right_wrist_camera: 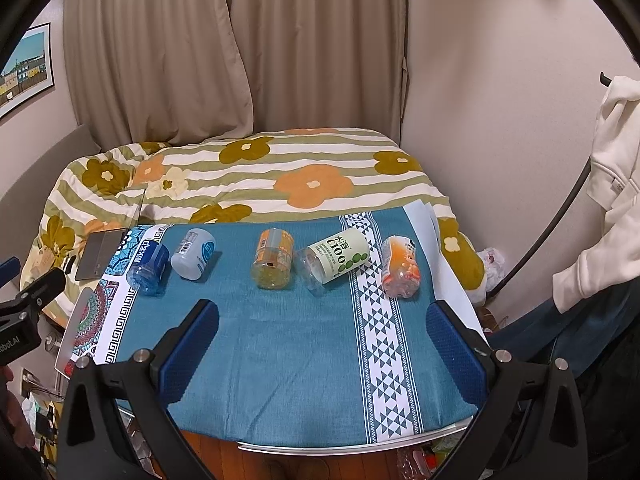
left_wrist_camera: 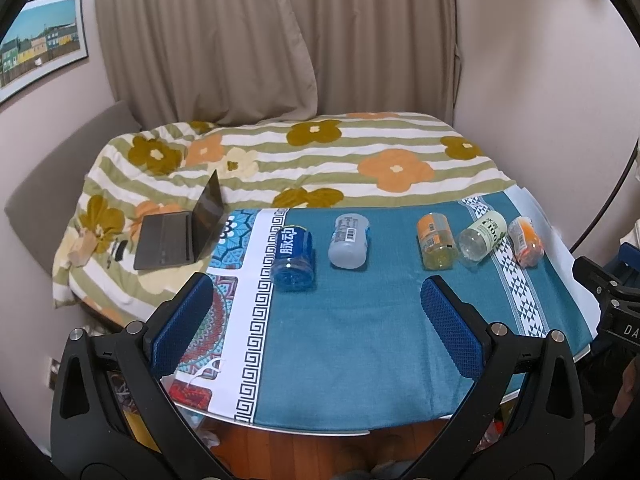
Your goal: Flip cup upright
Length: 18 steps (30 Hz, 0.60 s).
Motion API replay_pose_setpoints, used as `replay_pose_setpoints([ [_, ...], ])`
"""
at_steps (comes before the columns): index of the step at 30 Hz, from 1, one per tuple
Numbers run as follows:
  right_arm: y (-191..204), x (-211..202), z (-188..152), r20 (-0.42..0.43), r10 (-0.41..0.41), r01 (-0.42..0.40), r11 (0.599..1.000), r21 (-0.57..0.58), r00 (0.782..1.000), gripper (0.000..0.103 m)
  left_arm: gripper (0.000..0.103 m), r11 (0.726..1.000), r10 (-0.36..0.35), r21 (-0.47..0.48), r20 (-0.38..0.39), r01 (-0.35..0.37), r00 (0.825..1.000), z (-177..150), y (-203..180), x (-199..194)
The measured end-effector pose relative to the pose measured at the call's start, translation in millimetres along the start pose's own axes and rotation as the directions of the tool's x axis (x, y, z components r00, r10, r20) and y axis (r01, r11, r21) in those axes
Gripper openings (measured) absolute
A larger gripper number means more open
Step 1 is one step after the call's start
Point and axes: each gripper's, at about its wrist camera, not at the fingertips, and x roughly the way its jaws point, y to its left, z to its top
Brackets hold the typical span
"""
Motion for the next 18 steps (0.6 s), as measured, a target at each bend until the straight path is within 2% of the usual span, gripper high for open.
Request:
replay_pose_setpoints([
  [18, -3.9, -3.0, 3.6, 0.002, 0.005, -0.005, 1.0, 0.003, 1.0, 0.103, 0.103, 1.0, 0.0, -0.001, -0.003, 0.0, 1.0, -0.1, -7.5, 0.3],
])
